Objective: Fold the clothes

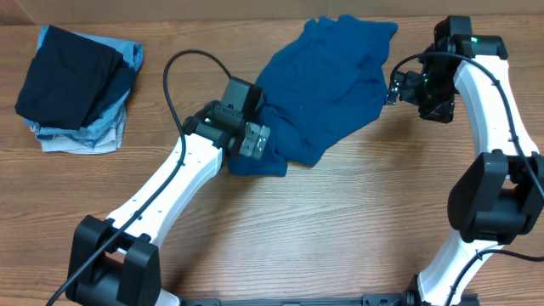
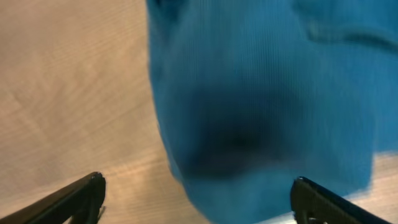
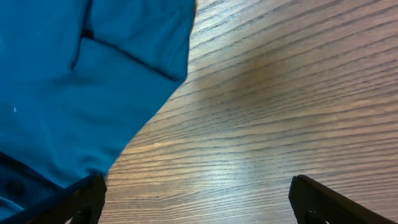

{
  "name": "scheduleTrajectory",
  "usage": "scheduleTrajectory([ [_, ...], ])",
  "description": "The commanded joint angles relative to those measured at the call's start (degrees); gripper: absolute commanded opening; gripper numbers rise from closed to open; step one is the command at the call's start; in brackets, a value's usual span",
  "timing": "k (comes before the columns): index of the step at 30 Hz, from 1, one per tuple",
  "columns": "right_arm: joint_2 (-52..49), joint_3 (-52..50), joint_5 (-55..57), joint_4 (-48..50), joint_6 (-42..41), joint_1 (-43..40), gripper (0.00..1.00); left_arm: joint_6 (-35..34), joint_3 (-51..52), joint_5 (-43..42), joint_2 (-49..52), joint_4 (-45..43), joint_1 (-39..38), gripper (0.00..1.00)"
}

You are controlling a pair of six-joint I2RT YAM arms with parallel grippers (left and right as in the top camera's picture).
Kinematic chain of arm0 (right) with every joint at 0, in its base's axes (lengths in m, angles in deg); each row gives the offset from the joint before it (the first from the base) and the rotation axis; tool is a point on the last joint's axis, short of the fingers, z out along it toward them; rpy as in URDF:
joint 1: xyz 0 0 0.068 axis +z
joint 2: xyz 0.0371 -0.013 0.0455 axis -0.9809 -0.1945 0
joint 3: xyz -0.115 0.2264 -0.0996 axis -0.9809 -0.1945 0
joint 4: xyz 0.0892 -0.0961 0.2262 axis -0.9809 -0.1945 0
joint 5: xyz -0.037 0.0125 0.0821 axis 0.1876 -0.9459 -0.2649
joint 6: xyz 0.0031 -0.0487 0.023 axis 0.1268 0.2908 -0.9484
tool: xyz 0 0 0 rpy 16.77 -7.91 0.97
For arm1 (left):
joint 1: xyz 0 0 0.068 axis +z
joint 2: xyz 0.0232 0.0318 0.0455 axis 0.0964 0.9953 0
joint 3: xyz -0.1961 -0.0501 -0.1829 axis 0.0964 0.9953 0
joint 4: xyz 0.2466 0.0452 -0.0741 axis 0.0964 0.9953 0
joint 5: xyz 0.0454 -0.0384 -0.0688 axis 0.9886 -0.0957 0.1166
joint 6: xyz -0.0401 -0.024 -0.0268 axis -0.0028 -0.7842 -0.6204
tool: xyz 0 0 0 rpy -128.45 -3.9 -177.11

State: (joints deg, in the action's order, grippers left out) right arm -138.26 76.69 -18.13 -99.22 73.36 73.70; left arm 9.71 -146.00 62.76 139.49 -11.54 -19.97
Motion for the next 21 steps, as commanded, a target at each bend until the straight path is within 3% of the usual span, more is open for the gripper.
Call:
scheduleTrajectory([
  [1,1.86,-0.37,-0.55,0.52,0.04,0.31,0.98,-7.45,-0.83,-4.07,-1.22,3.89,0.52,0.86],
  [6,1.86,-0.37,-0.52,0.55,0.04,0.28,0.98,-8.22,1.6,-8.09,2.51,2.49,1.14,0.75],
  [13,1.86,-0.37,-0.52,0.74,0.04,0.28,0.98,-8.22,1.62,-8.28,11.02,-0.5,2.03,0.73],
  [14,1.86,-0.37,-0.52,0.81,0.04,0.28,0.98,-8.2,1.62,-8.28,11.02,-0.52,2.01,0.69],
  [16,1.86,-0.37,-0.52,0.79,0.04,0.28,0.98,-8.2,1.62,-8.28,11.02,-0.42,2.03,0.39],
  [18,1.86,-0.37,-0.52,0.79,0.04,0.28,0.98,-8.2,1.62,-8.33,11.02,-0.44,2.03,0.32],
  [21,1.86,-0.37,-0.52,0.79,0.04,0.28,0.98,-8.22,1.44,-9.77,10.95,-0.39,2.03,0.11],
])
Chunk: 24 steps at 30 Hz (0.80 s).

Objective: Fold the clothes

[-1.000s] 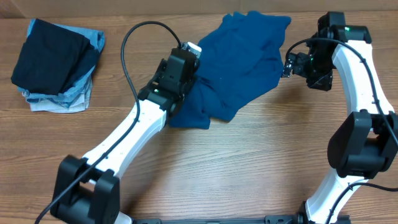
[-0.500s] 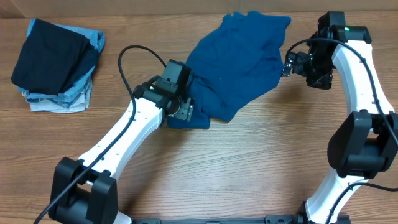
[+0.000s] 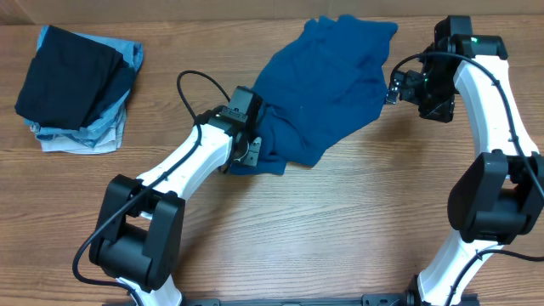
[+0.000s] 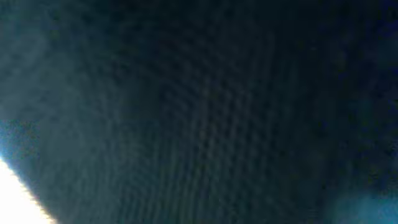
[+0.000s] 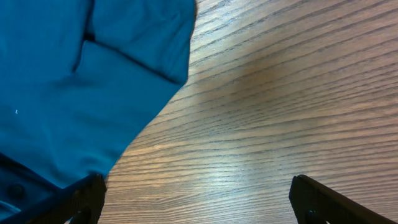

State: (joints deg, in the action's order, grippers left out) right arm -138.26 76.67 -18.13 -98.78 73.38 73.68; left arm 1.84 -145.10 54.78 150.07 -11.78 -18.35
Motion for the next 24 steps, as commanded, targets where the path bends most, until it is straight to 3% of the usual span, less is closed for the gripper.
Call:
scheduleTrajectory([
  [1,1.86,-0.35,-0.52,0.35,0.02,0.31,0.98,-0.33,-0.24,-2.97,0.31,0.57,0.42,0.05],
  [6,1.88,-0.11,-0.52,-1.03,0.04,0.31,0.96,-0.31,-11.69,-12.11,-4.63,8.55,0.39,0.04],
  [11,3.76,1.51,-2.27,-4.02,1.64,0.33,0.95,-0.7,-27.45,-21.55,-13.2,9.03,0.39,0.04],
  [14,4.44,1.51,-10.8,-6.21,6.73,0.61,0.94,-1.01,-32.85,-21.51,-13.97,4.55,0.22,0.04],
  [20,4.44,1.51,-10.82,-9.75,9.27,0.63,0.95,-4.07,-32.94,-21.07,-14.01,-14.88,0.24,0.04],
  [22,4.44,1.49,-10.82,-10.05,9.27,0.63,0.95,-4.2,-32.94,-17.53,-14.01,-14.8,0.24,0.04],
  [24,4.44,1.49,-10.82,-10.03,9.25,0.63,0.95,-4.13,-32.94,-11.65,-13.68,-8.31,0.24,0.04],
])
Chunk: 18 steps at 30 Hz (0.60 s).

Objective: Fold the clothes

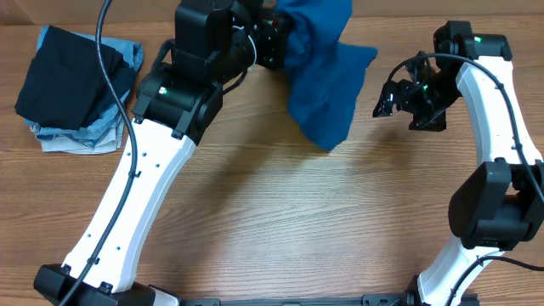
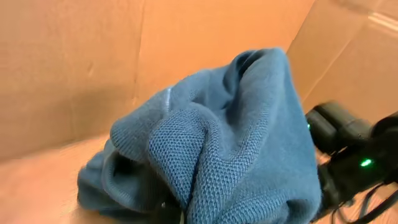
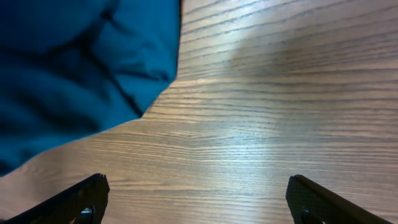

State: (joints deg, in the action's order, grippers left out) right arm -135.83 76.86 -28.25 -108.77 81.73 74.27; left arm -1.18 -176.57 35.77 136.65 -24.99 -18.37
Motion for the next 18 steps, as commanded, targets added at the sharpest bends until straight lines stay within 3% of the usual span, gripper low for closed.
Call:
scheduleTrajectory([
  [1,2.01,1.29,-0.7,-0.02,0.9,0.04,0.96,-0.87,-1.44,12.37,0.74,12.26,0.24,0.04],
  [6,2.01,1.29,-0.7,0.66,0.9,0.04,0.96,-0.52,-1.44,16.24,13.62,32.35,0.26,0.09],
  [8,2.01,1.29,-0.35,0.63,0.9,0.04,0.96,-0.52,-1.44,16.17,20.94,37.05,0.33,0.27],
  [12,2.01,1.29,-0.04,1.14,0.9,0.04,0.97,1.05,-1.44,16.13,30.49,40.68,0.33,0.43],
  [18,2.01,1.03,-0.07,1.97,0.9,0.04,0.97,0.98,-4.5,16.22,28.09,42.73,0.37,0.47],
])
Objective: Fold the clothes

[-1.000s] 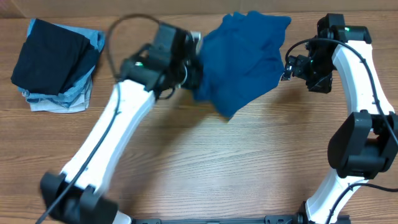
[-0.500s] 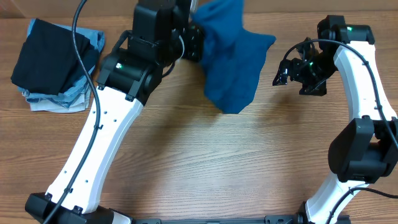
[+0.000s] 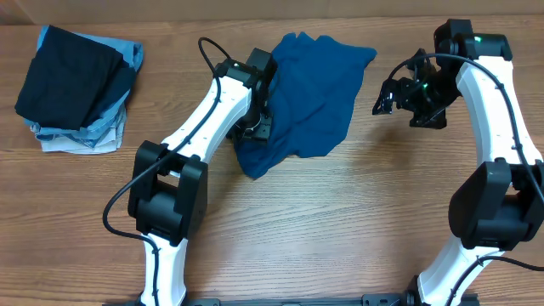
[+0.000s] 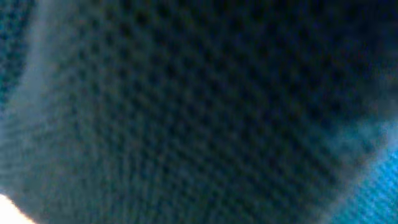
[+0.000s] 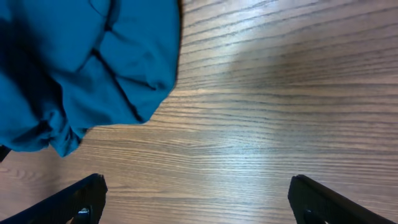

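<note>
A blue knit garment (image 3: 310,85) lies spread and rumpled at the table's back middle, its lower left corner bunched. My left gripper (image 3: 257,127) is down on the garment's left edge. The left wrist view is filled with dark knit fabric (image 4: 199,112), which hides the fingers, so the cloth sits right in the jaws. My right gripper (image 3: 387,98) hangs open to the right of the garment, apart from it. In the right wrist view it (image 5: 196,193) has only bare wood between its fingers, and the garment's edge (image 5: 93,62) is at upper left.
A stack of folded clothes (image 3: 76,85), dark on top and light blue below, sits at the back left. The wooden table (image 3: 340,229) stretches toward the front. The left arm's black cable (image 3: 204,51) loops above its wrist.
The left gripper, which held the garment up high near the back, is now down at the table. The garment lies spread on the wood again. The right gripper stayed where it was.
The left gripper first stood open over the garment's lower left edge. It was then down in the fabric. After that the garment hung lifted from it, and now it lies flat again, shifted slightly left and turned. The right gripper stayed open beside it throughout.
</note>
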{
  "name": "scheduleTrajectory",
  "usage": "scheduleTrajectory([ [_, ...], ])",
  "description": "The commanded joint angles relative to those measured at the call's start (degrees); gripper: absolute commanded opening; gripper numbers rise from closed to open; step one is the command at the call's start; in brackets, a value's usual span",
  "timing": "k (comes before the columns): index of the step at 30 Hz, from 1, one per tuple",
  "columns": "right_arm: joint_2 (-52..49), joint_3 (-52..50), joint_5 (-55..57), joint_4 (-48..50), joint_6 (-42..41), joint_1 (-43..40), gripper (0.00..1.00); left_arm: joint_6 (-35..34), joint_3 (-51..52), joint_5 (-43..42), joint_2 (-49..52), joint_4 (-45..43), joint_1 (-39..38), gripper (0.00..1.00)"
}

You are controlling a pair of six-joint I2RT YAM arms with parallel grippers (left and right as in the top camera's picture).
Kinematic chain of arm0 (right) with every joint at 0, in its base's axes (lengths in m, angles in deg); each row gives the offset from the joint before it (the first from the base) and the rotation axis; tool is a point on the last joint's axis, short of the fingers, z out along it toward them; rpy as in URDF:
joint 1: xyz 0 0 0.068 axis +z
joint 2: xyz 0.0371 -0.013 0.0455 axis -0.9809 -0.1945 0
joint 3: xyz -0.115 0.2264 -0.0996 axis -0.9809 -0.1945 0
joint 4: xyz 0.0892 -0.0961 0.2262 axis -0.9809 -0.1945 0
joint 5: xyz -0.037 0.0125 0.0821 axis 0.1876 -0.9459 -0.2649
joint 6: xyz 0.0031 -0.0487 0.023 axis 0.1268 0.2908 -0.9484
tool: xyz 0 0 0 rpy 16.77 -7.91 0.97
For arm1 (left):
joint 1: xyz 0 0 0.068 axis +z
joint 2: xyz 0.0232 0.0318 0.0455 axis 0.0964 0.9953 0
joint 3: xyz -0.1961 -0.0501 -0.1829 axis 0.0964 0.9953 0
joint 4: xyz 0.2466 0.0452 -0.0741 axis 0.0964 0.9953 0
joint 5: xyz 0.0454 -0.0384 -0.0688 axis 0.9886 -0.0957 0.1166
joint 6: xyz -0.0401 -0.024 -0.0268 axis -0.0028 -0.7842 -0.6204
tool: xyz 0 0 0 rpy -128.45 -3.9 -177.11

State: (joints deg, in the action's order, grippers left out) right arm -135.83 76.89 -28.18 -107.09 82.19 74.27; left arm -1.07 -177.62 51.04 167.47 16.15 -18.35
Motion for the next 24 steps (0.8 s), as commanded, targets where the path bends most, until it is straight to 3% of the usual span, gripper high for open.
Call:
scheduleTrajectory([
  [1,2.01,1.01,-0.13,0.31,0.42,0.04,0.98,0.79,-5.68,0.92,-3.85,3.19,0.35,0.48],
  [3,2.01,1.01,-0.13,0.26,0.42,0.04,0.98,0.37,-7.87,0.92,-5.62,4.04,0.33,0.45],
  [5,2.01,1.01,-0.13,0.24,0.42,0.04,0.98,0.13,-8.24,0.9,-6.6,3.72,0.24,0.19],
  [8,2.01,1.01,-0.15,0.26,0.42,0.04,0.98,-0.28,-8.24,0.72,-6.64,3.76,0.24,0.19],
  [11,2.01,1.01,-0.13,0.26,0.42,0.04,0.98,-0.33,-8.24,0.35,-6.64,3.72,0.17,0.05],
  [15,2.01,1.01,-0.15,0.28,0.42,0.04,0.96,-0.46,-10.49,-4.92,-6.97,3.43,0.28,0.04],
  [16,2.01,1.01,-0.17,0.52,0.37,0.04,0.86,-0.46,-14.29,-7.17,-7.65,3.98,0.35,0.04],
  [18,2.01,1.01,-0.35,0.63,0.42,0.22,0.77,-0.85,-21.68,-8.46,-9.53,3.61,0.35,0.04],
  [24,2.01,1.01,-0.28,1.2,2.21,5.38,0.81,-4.04,-38.25,-8.07,-12.74,-6.43,0.35,0.04],
])
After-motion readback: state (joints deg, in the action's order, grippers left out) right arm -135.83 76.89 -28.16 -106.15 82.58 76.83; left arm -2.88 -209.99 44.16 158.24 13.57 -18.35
